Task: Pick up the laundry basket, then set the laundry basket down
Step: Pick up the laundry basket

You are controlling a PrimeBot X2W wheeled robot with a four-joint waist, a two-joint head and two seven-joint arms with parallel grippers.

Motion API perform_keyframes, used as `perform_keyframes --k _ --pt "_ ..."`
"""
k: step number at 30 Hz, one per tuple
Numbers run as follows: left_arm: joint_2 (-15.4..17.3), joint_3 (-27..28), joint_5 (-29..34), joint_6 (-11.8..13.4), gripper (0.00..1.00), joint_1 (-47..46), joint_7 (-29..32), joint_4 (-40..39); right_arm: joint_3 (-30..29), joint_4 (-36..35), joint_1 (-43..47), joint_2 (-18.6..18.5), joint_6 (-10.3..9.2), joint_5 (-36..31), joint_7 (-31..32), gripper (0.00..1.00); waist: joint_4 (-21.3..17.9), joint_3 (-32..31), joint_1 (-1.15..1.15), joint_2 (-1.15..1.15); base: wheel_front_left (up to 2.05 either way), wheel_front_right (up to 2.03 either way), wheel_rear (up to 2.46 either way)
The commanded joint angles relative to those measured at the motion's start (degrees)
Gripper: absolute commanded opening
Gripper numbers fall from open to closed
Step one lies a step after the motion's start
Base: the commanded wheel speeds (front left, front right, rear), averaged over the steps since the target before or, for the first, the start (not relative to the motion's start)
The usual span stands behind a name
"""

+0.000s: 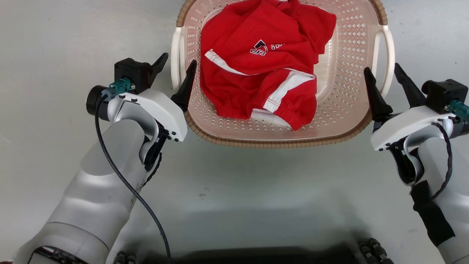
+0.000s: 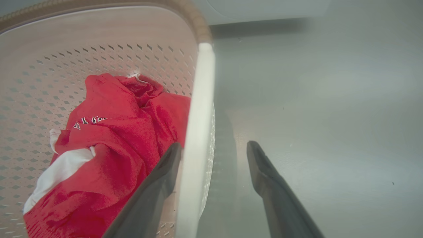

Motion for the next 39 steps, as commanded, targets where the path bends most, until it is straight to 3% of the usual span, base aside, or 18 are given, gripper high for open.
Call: perform_keyframes --k 1,11,12,13,31,39 --pt "1.8 0.6 -0.6 -0.1 1.0 -0.1 -0.5 -0.2 1.0 -0.5 1.2 -0.1 0.25 0.2 -0.7 1.0 0.1 0.3 0.0 0.0 0.0 0.0 0.0" --pt "1.7 -0.4 -1.5 -0.1 1.0 -1.2 -0.5 0.6 1.4 -0.8 0.4 -0.1 0.25 0.4 -0.7 1.0 0.3 1.2 0.0 0.0 0.0 0.0 0.0" --pt "1.7 -0.7 -1.6 -0.1 0.41 -1.3 -0.5 0.7 1.6 -0.7 0.4 -0.1 0.25 0.5 -0.7 0.0 0.3 1.2 0.0 0.0 0.0 0.0 0.0" --pt "1.6 -1.2 -1.8 -0.1 0.0 -1.2 -0.5 0.5 2.1 -0.3 0.4 -0.1 0.25 0.8 -0.7 0.0 0.2 1.2 0.0 0.0 0.0 0.0 0.0" --pt "2.8 -6.1 -7.1 -0.1 0.0 -2.5 -0.5 3.4 4.0 2.4 -0.8 -0.1 0.25 2.2 -0.7 0.0 -0.1 0.8 0.0 0.0 0.0 0.0 0.0" --pt "2.7 -8.6 -9.3 -0.1 0.0 -2.9 -0.5 6.4 6.0 6.9 -1.9 -0.1 0.25 4.3 -0.7 0.0 -0.2 0.0 0.0 0.0 0.0 0.0 0.0"
